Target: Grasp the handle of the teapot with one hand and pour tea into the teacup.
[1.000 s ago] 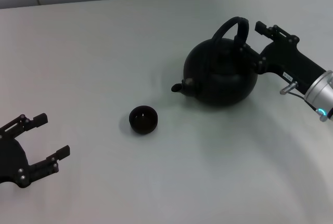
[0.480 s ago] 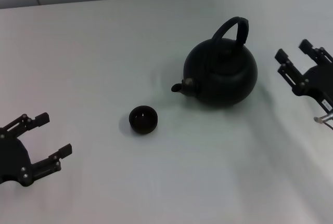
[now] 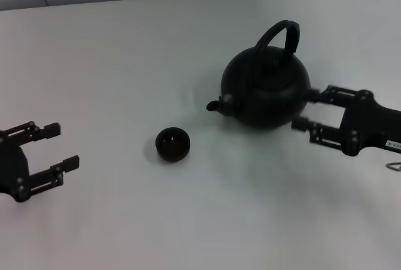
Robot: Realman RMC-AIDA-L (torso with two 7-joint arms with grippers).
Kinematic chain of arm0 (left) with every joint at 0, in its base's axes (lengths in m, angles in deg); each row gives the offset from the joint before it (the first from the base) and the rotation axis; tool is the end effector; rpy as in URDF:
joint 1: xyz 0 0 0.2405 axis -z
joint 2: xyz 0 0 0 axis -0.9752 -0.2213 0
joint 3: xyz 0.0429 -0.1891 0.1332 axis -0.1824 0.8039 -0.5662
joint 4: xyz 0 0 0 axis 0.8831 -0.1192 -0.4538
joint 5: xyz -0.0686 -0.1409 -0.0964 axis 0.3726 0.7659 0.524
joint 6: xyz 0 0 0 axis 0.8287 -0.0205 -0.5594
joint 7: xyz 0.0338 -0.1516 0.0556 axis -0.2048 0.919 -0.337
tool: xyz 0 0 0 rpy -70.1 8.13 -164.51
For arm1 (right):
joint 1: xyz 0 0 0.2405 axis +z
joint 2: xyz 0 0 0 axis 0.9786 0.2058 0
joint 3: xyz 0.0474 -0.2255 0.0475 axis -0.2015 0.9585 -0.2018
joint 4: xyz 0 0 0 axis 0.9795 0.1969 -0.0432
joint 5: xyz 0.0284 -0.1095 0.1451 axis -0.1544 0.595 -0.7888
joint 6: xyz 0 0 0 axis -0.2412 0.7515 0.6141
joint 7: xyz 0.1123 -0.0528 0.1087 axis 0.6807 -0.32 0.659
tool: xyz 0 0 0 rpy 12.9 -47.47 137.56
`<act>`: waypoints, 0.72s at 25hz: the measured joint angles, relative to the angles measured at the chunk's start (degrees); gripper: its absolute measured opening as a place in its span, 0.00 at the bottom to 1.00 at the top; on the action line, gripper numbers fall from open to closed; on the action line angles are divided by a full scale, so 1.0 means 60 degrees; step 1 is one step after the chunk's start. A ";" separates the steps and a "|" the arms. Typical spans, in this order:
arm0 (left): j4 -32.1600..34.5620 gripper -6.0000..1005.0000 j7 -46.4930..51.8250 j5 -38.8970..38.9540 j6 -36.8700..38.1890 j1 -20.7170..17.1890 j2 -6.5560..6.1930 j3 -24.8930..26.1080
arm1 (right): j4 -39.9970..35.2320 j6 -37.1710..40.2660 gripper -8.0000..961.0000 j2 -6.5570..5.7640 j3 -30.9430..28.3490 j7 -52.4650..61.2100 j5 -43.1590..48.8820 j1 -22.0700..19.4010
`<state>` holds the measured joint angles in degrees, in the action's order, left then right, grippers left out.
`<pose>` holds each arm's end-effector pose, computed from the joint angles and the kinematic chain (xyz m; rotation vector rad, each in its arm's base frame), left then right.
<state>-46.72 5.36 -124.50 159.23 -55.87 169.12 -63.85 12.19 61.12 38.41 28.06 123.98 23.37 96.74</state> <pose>-0.2827 0.2571 0.0196 -2.6293 -0.2825 -0.6695 0.2715 0.2537 0.0158 -2.4744 0.5059 0.8948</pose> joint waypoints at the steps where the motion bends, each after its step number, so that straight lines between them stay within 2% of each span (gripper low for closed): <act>1: 0.0018 0.74 0.0359 -0.0332 0.0026 0.0341 -0.0154 -0.0139 | -0.0601 0.0283 0.65 -0.0192 0.0076 0.0681 0.0982 0.0399; 2: 0.0018 0.73 0.0359 -0.0332 0.0026 0.0341 -0.0154 -0.0139 | -0.0601 0.0283 0.65 -0.0192 0.0076 0.0681 0.0982 0.0399; 3: 0.0035 0.73 0.0536 -0.0509 0.0036 0.0498 -0.0207 -0.0228 | -0.0827 0.0377 0.65 -0.0283 0.0086 0.0945 0.1388 0.0603; 6: 0.0276 0.72 0.1506 -0.1264 0.0003 0.1177 -0.0355 -0.0650 | -0.1365 0.0527 0.65 -0.0475 0.0105 0.1460 0.2466 0.1252; 11: 0.0639 0.65 0.2273 -0.2125 -0.0013 0.1681 -0.0332 -0.0797 | -0.1737 0.0531 0.65 -0.0480 0.0152 0.1727 0.3284 0.1848; 18: 0.1110 0.67 0.2601 -0.2457 -0.0029 0.1918 -0.0141 -0.0800 | -0.1768 0.0447 0.65 -0.0424 0.0253 0.1776 0.3479 0.2058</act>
